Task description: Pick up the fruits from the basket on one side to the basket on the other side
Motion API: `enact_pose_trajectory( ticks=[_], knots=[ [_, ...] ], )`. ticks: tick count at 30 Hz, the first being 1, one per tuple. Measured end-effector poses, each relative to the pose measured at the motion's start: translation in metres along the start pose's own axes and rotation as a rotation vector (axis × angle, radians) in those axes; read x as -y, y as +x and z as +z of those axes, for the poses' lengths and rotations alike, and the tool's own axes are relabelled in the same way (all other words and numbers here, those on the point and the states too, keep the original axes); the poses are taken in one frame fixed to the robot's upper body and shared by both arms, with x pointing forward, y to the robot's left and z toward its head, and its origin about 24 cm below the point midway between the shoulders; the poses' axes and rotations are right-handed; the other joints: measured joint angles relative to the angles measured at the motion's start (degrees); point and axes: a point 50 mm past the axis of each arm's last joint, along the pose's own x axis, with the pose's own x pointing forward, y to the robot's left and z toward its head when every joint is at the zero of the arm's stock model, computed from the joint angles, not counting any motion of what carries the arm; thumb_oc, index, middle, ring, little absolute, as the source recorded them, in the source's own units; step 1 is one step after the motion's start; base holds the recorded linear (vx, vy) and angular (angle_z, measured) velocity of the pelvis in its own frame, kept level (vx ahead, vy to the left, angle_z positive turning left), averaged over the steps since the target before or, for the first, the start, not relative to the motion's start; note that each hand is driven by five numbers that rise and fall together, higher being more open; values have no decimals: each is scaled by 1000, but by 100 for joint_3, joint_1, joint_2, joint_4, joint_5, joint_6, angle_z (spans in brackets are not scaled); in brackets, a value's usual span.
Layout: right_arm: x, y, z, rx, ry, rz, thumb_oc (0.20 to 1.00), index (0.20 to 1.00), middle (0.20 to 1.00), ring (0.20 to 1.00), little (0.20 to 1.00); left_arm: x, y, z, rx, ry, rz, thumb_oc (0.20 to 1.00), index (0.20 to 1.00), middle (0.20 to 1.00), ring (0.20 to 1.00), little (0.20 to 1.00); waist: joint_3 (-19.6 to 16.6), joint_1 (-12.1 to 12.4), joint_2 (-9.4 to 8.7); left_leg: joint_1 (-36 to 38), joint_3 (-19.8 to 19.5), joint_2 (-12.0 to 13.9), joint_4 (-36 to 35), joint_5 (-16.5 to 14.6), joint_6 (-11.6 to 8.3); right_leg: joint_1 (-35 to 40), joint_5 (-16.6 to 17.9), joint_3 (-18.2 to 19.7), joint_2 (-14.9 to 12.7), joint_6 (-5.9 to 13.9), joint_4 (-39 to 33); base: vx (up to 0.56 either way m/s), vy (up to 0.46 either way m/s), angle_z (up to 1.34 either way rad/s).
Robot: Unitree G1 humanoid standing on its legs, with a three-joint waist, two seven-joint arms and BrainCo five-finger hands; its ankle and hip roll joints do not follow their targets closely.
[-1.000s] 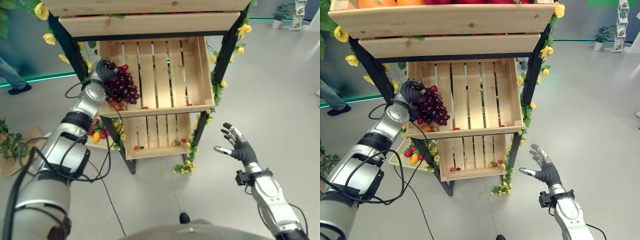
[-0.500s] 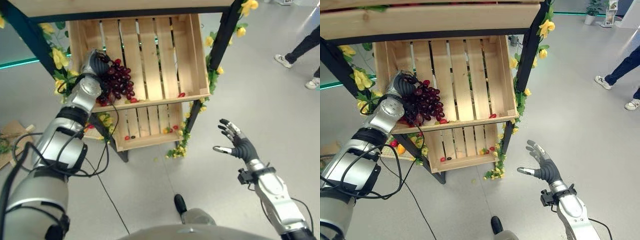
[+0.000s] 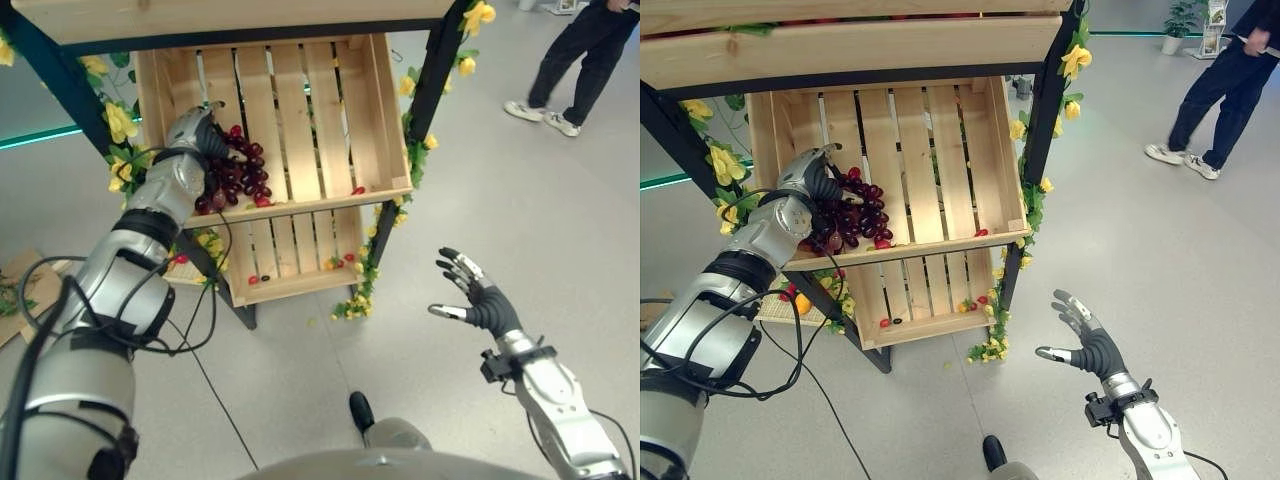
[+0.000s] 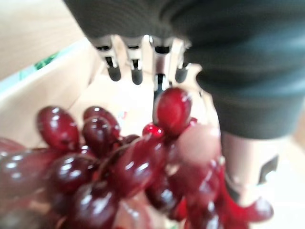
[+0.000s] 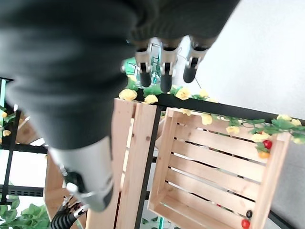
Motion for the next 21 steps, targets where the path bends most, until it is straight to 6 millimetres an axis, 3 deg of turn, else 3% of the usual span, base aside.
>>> enact_pose_trajectory(
  ticks=[16, 21],
  knots=[
    [1, -2, -1, -9, -9, 11, 1000, 1000, 1000, 1000, 1000, 2, 0, 9, 49, 58, -23, 1000, 1000, 1000, 1000, 1000, 66, 175, 76, 97, -42, 14, 0, 4, -5, 126, -2, -41, -13, -1, -2, -11, 0, 1],
    [2, -1, 0, -5, -12, 9, 1000, 1000, 1000, 1000, 1000, -13, -10, 35, 208, -204, 140, 1000, 1000, 1000, 1000, 1000, 78, 264, 57, 124, -155, 29, 0, 10, -9, 205, -23, -161, -19, -17, -3, -6, -19, 11]
  ],
)
